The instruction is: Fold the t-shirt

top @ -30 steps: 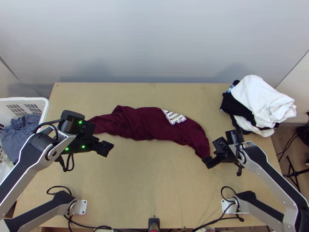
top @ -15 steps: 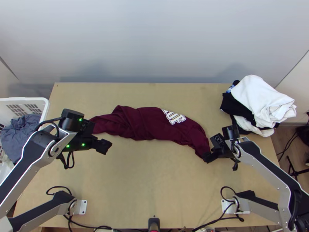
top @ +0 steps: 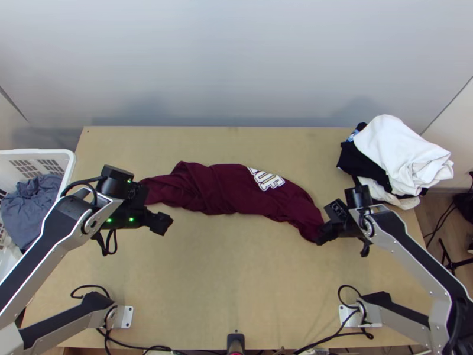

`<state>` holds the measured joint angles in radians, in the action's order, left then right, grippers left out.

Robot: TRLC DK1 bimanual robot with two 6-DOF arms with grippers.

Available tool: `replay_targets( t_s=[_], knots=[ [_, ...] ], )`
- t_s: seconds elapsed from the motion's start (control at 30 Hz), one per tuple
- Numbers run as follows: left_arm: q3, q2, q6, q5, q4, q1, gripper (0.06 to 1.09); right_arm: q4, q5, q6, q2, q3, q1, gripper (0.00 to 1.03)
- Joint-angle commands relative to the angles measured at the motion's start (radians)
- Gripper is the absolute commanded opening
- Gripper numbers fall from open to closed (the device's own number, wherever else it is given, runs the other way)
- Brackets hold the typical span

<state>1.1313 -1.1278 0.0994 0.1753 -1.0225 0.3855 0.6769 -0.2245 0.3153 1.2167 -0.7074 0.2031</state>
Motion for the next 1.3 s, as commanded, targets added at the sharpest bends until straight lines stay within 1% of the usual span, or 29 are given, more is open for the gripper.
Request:
replay_targets(
  t_s=[0.0, 0.1, 0.2, 0.27, 0.33, 0.43, 0.53, 0.67, 0.77, 0.8, 0.9, 0.97, 1.0, 1.03, 1.07, 1.1, 1.13, 1.17, 1.23, 1.27],
  knots=[
    [-0.056, 0.017, -0.030, -0.002, 0.010, -0.002, 1.04, 0.199, 0.005, -0.041, -0.082, -0.165, 0.090, 0.03],
    [-0.105, 0.043, -0.056, -0.003, 0.044, -0.025, 1.04, 0.311, 0.016, -0.102, -0.120, -0.311, 0.210, 0.03],
    [-0.140, 0.048, -0.084, -0.003, 0.055, -0.045, 1.03, 0.397, 0.074, -0.171, -0.121, -0.471, 0.354, 0.03],
    [-0.159, 0.048, -0.093, -0.003, 0.055, -0.045, 1.03, 0.432, 0.106, -0.208, -0.111, -0.572, 0.432, 0.03],
    [-0.177, 0.048, -0.107, -0.003, 0.059, -0.045, 1.03, 0.457, 0.119, -0.245, -0.089, -0.673, 0.486, 0.03],
    [-0.196, 0.048, -0.122, -0.003, 0.081, -0.056, 1.03, 0.483, 0.123, -0.286, -0.043, -0.834, 0.533, 0.03],
    [-0.205, 0.043, -0.127, -0.003, 0.084, -0.059, 1.03, 0.483, 0.123, -0.321, 0.007, -1.003, 0.553, 0.03],
    [-0.212, 0.040, -0.135, -0.002, 0.082, -0.056, 1.03, 0.457, 0.123, -0.384, 0.103, -1.302, 0.556, 0.03],
    [-0.220, 0.043, -0.145, 0.001, 0.065, -0.023, 1.03, 0.457, 0.125, -0.409, 0.191, -1.520, 0.539, 0.03],
    [-0.223, 0.043, -0.155, 0.001, 0.065, -0.013, 1.03, 0.455, 0.126, -0.409, 0.207, -1.557, 0.535, 0.03],
    [-0.229, 0.048, -0.182, 0.000, 0.070, 0.026, 1.03, 0.447, 0.128, -0.406, 0.222, -1.561, 0.533, 0.03],
    [-0.245, 0.074, -0.190, -0.007, 0.110, 0.064, 1.03, 0.447, 0.126, -0.410, 0.222, -1.544, 0.535, 0.03],
    [-0.258, 0.102, -0.198, -0.026, 0.150, 0.093, 1.03, 0.447, 0.126, -0.410, 0.222, -1.538, 0.536, 0.03],
    [-0.278, 0.134, -0.207, -0.066, 0.213, 0.122, 1.03, 0.447, 0.126, -0.413, 0.222, -1.538, 0.538, 0.03],
    [-0.292, 0.161, -0.236, -0.082, 0.245, 0.148, 1.03, 0.447, 0.126, -0.418, 0.222, -1.538, 0.541, 0.03],
    [-0.311, 0.192, -0.291, -0.088, 0.263, 0.174, 1.03, 0.447, 0.126, -0.418, 0.224, -1.538, 0.542, 0.03],
    [-0.337, 0.220, -0.340, -0.115, 0.300, 0.197, 1.03, 0.447, 0.126, -0.420, 0.225, -1.538, 0.542, 0.03],
    [-0.364, 0.252, -0.386, -0.149, 0.351, 0.231, 1.03, 0.449, 0.126, -0.426, 0.227, -1.538, 0.542, 0.03],
    [-0.407, 0.312, -0.429, -0.220, 0.410, 0.348, 1.03, 0.454, 0.126, -0.441, 0.233, -1.537, 0.542, 0.03],
    [-0.432, 0.332, -0.435, -0.283, 0.452, 0.418, 1.03, 0.457, 0.126, -0.441, 0.234, -1.534, 0.542, 0.03]
  ],
)
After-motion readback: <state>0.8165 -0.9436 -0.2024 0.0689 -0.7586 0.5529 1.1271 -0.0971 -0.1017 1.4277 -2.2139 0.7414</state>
